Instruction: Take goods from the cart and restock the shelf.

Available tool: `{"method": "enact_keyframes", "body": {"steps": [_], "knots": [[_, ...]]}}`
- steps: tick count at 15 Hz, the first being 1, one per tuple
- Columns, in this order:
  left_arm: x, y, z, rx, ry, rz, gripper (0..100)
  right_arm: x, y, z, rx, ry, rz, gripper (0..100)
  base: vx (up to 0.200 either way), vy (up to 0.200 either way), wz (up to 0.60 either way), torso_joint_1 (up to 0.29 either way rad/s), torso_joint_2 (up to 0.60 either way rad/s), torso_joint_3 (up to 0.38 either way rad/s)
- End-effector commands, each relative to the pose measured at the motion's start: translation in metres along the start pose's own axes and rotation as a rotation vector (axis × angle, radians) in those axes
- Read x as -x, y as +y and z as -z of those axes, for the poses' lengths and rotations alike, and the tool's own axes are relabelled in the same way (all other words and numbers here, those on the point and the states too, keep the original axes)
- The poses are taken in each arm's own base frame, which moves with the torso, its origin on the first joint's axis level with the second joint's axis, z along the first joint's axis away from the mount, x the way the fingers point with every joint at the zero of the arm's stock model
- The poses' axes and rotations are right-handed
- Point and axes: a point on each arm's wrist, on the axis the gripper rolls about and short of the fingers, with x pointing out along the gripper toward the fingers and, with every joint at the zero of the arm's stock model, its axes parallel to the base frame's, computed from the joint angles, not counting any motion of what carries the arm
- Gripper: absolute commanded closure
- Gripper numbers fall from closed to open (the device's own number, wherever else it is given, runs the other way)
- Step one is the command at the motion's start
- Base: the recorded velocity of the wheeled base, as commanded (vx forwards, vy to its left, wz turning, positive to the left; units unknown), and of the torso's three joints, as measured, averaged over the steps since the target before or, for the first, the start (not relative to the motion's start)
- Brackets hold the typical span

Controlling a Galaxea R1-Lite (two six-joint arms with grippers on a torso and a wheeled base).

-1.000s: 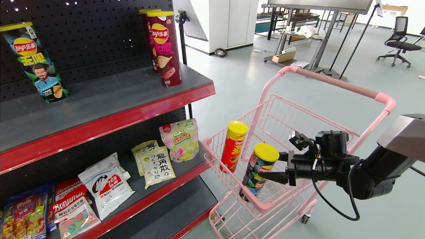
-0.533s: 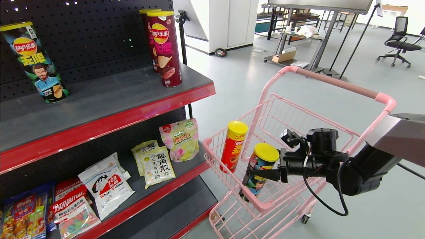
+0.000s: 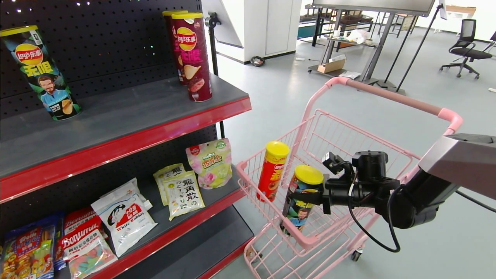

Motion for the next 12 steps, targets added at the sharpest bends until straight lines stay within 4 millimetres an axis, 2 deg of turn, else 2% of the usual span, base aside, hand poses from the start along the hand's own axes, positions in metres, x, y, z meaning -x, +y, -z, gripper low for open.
{"method": "enact_keyframes", "body": {"steps": [1,3,6,10,11,12], "knots": [[0.0,0.0,0.0,0.0,0.001,-0.001,0,-0.001,0.002,0.001,0.002,0.002,-0.004,100,0.0,0.0,0.0,0.0,0.0,0.0],[0.0,0.0,0.0,0.002,0.001,-0.001,0,0.0,0.002,-0.001,0.026,-0.011,0.017,100,0.0,0.0,0.0,0.0,0.0,0.0],[0.0,0.0,0.0,0.002,0.001,-0.001,0,0.016,0.022,-0.022,0.031,-0.029,0.141,100,0.0,0.0,0.0,0.0,0.0,0.0],[0.0,0.0,0.0,0.005,0.001,-0.002,0,0.049,0.051,-0.08,0.069,-0.151,0.356,100,0.0,0.0,0.0,0.0,0.0,0.0],[0.0,0.0,0.0,0.009,0.001,0.001,0,0.062,0.062,-0.103,0.105,-0.21,0.436,100,0.0,0.0,0.0,0.0,0.0,0.0],[0.0,0.0,0.0,0.009,0.001,0.001,0,0.069,0.073,-0.112,0.124,-0.236,0.482,100,0.0,0.0,0.0,0.0,0.0,0.0]]}}
